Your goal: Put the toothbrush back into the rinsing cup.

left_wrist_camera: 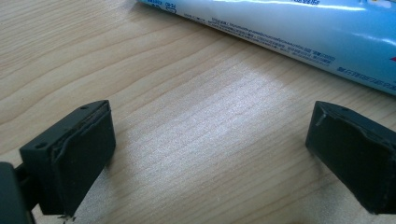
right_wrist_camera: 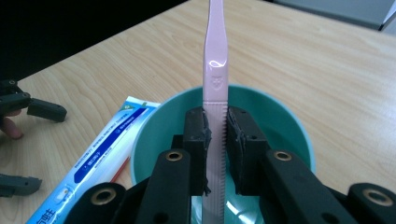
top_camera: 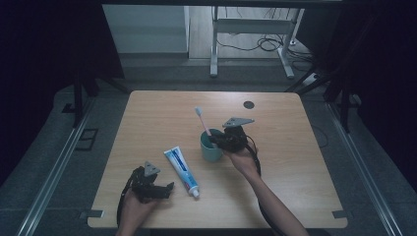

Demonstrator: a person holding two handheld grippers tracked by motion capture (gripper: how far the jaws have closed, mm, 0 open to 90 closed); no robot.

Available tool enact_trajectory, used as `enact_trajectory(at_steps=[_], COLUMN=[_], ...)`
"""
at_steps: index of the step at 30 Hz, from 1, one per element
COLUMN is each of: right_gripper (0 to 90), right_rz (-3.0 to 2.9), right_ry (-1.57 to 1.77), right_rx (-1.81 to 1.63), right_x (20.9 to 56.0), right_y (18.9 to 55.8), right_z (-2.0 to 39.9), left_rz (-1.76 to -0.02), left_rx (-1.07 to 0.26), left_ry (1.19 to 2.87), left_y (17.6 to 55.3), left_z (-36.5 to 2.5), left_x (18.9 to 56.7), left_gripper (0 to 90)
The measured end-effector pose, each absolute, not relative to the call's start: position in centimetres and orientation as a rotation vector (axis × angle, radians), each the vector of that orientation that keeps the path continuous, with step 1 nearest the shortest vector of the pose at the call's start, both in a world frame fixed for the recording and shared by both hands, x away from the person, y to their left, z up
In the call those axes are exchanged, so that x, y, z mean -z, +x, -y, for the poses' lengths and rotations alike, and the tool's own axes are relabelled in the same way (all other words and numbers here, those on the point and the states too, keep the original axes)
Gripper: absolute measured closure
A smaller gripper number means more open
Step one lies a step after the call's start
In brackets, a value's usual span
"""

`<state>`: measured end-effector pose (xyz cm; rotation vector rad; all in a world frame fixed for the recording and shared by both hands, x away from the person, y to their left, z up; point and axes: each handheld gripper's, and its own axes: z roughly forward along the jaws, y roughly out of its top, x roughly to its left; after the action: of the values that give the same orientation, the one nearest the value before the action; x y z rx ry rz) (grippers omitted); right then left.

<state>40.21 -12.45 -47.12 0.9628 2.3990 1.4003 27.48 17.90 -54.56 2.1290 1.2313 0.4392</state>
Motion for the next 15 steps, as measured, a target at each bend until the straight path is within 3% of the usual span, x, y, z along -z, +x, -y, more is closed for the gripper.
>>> enact_trajectory(at_steps=[15], right_gripper=[75.6], right_rz=[-2.467], right_ry=[0.986], right_rx=[-1.342], right_x=[47.81], right_y=[40.53], right_z=[12.21], left_rz=[-1.231], left_rx=[-0.439], left_ry=[2.129], left_y=[27.48], left_z=[-17.90], left_x=[54.56], left_gripper=[1.5])
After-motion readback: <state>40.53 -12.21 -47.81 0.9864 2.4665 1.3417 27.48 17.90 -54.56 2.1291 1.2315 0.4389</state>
